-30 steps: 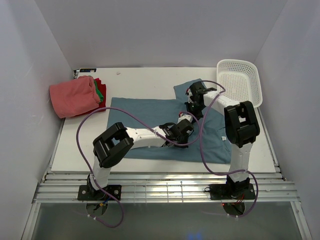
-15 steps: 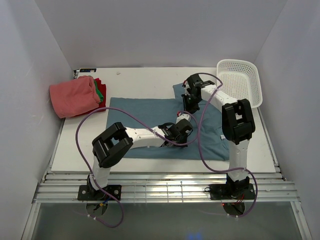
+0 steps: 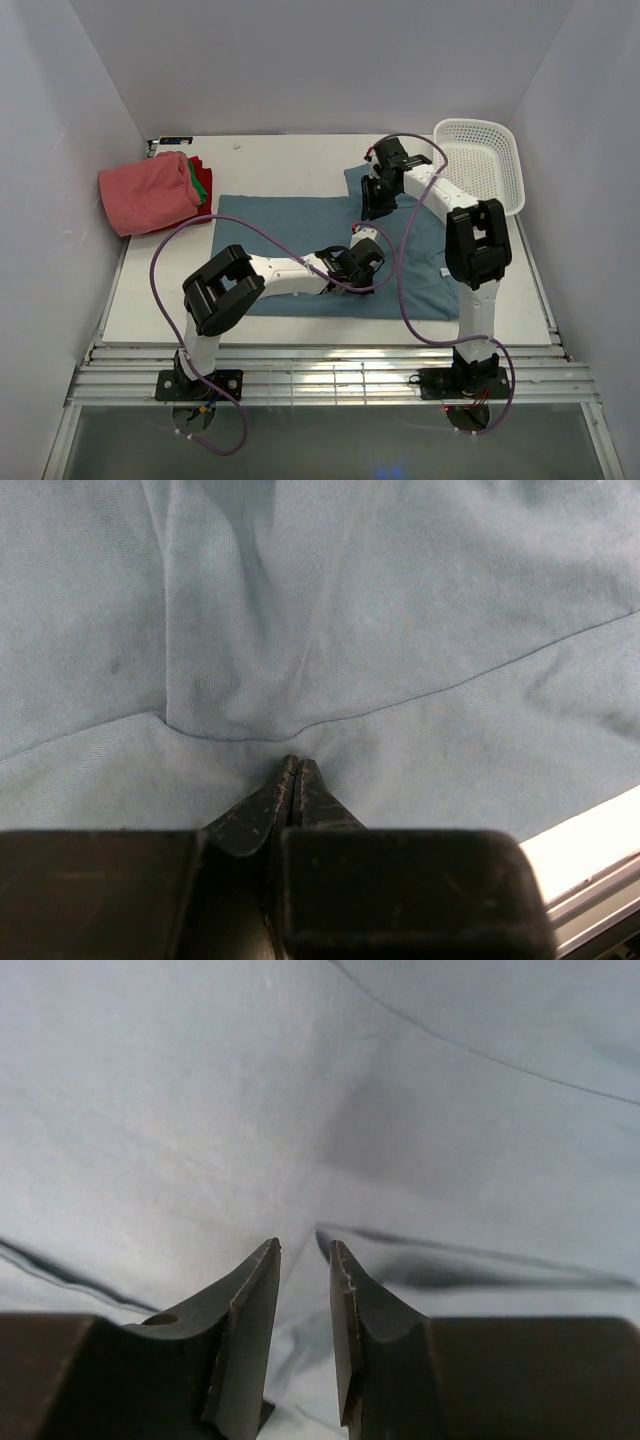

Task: Fold and stack the t-shirts
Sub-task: Fold the tshirt

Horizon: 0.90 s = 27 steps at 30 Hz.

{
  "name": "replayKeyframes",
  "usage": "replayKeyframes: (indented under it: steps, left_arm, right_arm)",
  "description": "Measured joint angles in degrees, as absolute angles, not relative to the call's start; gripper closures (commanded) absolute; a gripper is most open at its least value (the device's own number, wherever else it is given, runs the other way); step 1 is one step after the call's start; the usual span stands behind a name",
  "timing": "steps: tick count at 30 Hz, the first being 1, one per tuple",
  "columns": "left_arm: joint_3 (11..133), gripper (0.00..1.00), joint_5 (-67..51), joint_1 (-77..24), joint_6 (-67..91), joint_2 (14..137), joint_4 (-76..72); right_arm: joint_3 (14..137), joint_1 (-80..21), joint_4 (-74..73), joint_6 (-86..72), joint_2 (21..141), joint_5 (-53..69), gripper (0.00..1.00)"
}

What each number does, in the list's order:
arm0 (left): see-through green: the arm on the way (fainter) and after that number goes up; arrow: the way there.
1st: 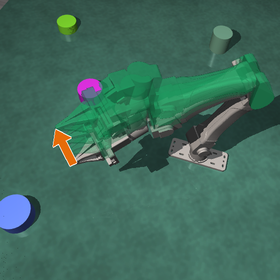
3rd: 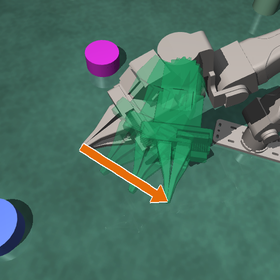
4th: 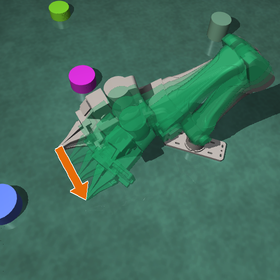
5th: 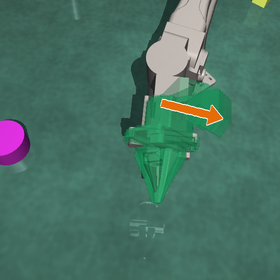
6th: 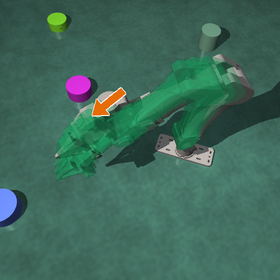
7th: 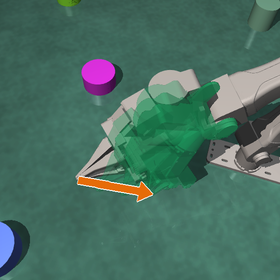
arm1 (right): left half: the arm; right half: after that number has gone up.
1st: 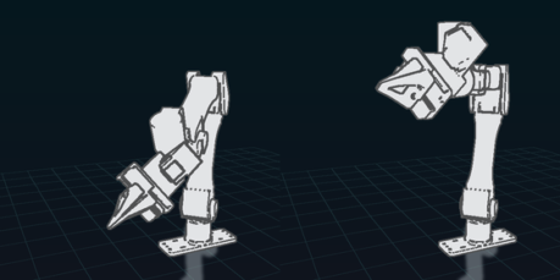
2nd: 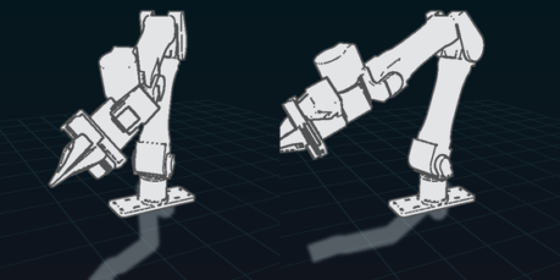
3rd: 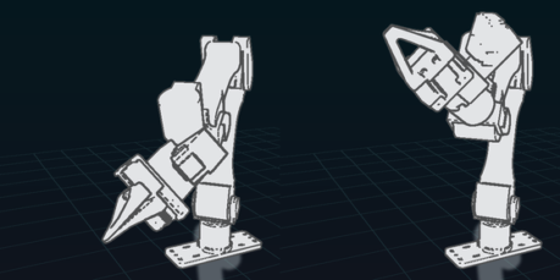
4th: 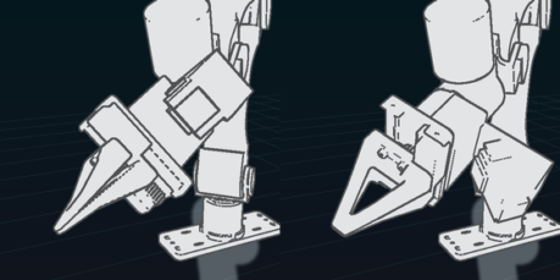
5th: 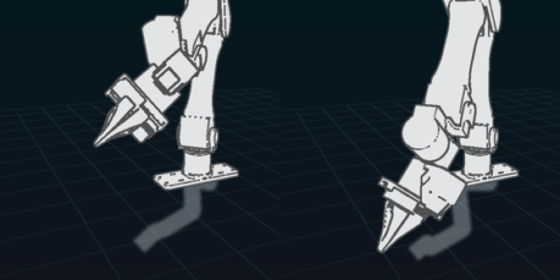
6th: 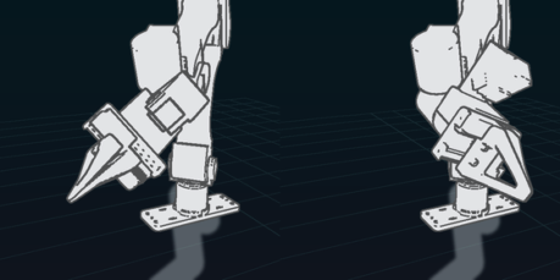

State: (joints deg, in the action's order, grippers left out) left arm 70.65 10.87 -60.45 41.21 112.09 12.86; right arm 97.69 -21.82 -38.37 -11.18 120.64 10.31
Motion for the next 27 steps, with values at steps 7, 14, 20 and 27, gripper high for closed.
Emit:
replayKeyframes:
  steps: [7, 14, 20, 27]
  left_arm:
    - [73.60, 0.91, 15.11, -60.29, 39.05, 112.20, 17.10]
    - [88.44, 0.57, 20.64, -54.76, 34.22, 115.85, 20.56]
    - [91.37, 0.54, 23.27, -48.62, 31.05, 119.24, 21.43]
    - [91.88, 0.54, 21.98, -48.27, 29.98, 122.58, 22.81]
  right_arm:
    - [96.99, -20.78, -40.01, -11.07, 113.43, 4.27, 0.66]
    - [84.75, -14.59, -40.73, -11.11, 112.09, 1.67, 0.66]
    - [77.47, -11.46, -41.04, -11.07, 109.80, 1.52, 0.66]
    - [75.11, -11.25, -39.35, -10.96, 107.39, 1.74, 0.66]
